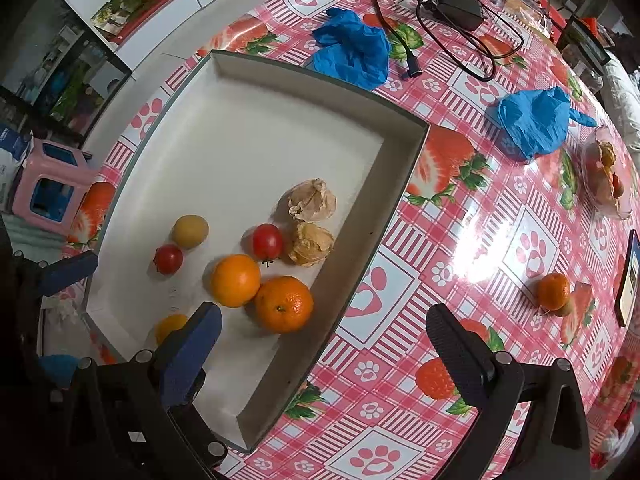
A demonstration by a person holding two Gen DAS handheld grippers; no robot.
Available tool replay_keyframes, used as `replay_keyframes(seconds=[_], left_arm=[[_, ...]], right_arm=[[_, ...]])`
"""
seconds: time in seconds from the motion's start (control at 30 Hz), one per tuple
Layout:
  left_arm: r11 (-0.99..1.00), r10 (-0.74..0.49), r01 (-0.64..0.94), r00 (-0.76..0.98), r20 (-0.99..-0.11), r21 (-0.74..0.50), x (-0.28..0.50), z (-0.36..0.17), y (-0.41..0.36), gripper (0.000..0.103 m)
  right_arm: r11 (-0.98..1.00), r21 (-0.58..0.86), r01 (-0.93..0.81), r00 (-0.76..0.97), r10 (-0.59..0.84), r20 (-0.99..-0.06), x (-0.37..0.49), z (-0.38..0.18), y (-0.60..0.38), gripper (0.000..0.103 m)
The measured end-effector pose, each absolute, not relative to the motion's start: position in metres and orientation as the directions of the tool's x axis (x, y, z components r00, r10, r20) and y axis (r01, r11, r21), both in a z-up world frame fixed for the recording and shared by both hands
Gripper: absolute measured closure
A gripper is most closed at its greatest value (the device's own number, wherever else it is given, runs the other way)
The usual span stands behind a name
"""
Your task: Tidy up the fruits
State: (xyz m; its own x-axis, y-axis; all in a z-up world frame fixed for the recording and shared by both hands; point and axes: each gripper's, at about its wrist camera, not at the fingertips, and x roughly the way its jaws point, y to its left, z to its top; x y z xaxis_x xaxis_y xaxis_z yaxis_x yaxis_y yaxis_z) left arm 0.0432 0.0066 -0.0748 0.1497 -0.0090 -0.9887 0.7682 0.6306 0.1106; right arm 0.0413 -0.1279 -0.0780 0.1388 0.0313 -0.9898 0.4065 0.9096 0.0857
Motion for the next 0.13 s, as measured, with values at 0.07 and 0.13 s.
replay_keyframes(seconds=[0.07,0.13], left_arm=[[0.626,-0.018,0.771,0.165,-0.986,0.117,0.0431,-0.0727,0.0070,0.000],[0.623,-0.020,0.775,0.156,-0.988,0.110,0.0422,-0.0729,0.0069,0.000]], right_arm=[[0.909,0.086,0.407,0.139,0.031,-0.990,0.0411,-0.0779,-0.1280,0.000],[0.909,0.087,0.408,0.140,0.031,-0.990,0.0411,-0.0778,-0.1282,0.000]])
